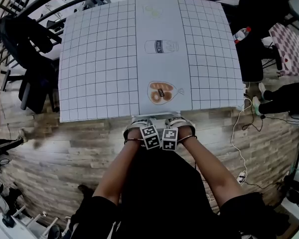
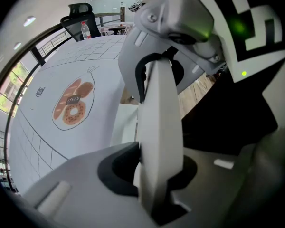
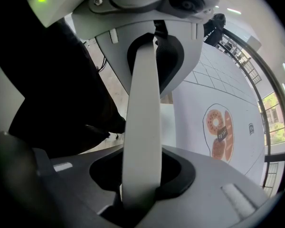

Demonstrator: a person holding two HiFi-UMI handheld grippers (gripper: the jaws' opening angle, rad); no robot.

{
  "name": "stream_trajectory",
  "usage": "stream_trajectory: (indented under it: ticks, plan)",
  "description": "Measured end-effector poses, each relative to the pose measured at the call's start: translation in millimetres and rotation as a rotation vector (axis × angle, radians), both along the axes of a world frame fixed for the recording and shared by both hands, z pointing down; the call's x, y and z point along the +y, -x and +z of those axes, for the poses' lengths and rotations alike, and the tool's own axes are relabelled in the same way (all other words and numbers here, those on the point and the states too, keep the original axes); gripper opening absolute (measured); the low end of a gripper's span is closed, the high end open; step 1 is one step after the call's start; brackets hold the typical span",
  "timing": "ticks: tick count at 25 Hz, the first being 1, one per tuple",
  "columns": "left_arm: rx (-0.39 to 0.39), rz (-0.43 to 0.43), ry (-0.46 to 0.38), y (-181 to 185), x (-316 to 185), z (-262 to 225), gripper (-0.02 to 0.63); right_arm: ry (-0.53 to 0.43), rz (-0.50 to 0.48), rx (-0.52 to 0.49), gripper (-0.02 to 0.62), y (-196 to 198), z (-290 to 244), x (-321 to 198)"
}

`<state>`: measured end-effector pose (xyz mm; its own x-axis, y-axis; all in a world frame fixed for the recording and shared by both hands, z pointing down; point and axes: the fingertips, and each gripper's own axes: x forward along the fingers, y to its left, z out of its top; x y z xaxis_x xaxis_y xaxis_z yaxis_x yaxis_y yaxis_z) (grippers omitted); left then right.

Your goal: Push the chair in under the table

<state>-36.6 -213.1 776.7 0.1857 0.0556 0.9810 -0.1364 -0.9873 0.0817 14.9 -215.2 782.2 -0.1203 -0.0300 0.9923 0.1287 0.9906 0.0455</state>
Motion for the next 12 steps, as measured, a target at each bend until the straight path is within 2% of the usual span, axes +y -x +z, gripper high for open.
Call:
stream_trajectory:
  ticks: [12]
  plan:
    - [0.008,0.008,-0.003,3,-34,-1,0.092,-0.016,0.002,-0.003,0.13,4,-1,-35]
